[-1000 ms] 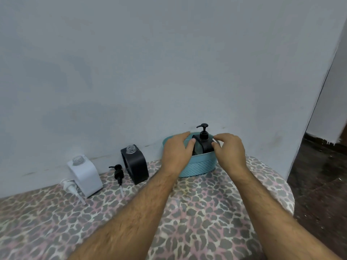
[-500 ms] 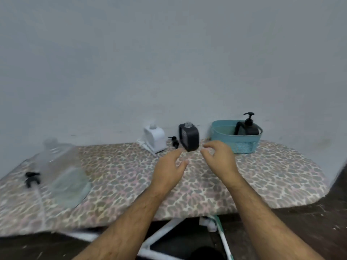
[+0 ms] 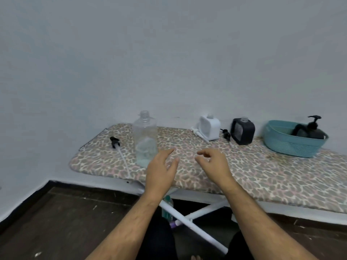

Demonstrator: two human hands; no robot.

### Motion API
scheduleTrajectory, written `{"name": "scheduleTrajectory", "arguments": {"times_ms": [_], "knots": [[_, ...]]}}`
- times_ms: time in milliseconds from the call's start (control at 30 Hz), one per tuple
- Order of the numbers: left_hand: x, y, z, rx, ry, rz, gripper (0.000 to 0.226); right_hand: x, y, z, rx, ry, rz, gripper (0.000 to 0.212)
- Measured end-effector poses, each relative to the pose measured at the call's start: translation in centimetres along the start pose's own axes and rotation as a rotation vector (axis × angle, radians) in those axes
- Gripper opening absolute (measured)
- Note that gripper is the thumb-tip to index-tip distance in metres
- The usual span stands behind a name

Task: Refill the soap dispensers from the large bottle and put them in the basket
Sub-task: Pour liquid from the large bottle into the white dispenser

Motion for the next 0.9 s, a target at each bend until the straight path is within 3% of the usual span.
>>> {"name": "scheduleTrajectory", "arguments": {"times_ms": [133,667,900], "knots": [[-0.6,-1.1,-1.9,-0.032,0.084,-0.027,0.038,-0.3,-1.5,1.7,0.048,-0.036,-0.016,0.027],[8.7,-3.0,7.2,-0.159,-0.079,-0.194,0.049,6.6,2.3,0.7,0.073,0.069,0.146,0.031],[16.7,-4.5,13.2,-0.189,-0.135,-0.209,0.053,13.3,6.3,0.6,0.048,0.196,0.226,0.061]]}}
Point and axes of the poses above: each hand's wrist, its own x-axis towards the middle knuckle, its own z-axis out of the palm, y = z × x, the point moved 1 cm from there along x, towards the middle knuckle, and after that the axes turned 12 degrees about -x, right-handed, at the moved point
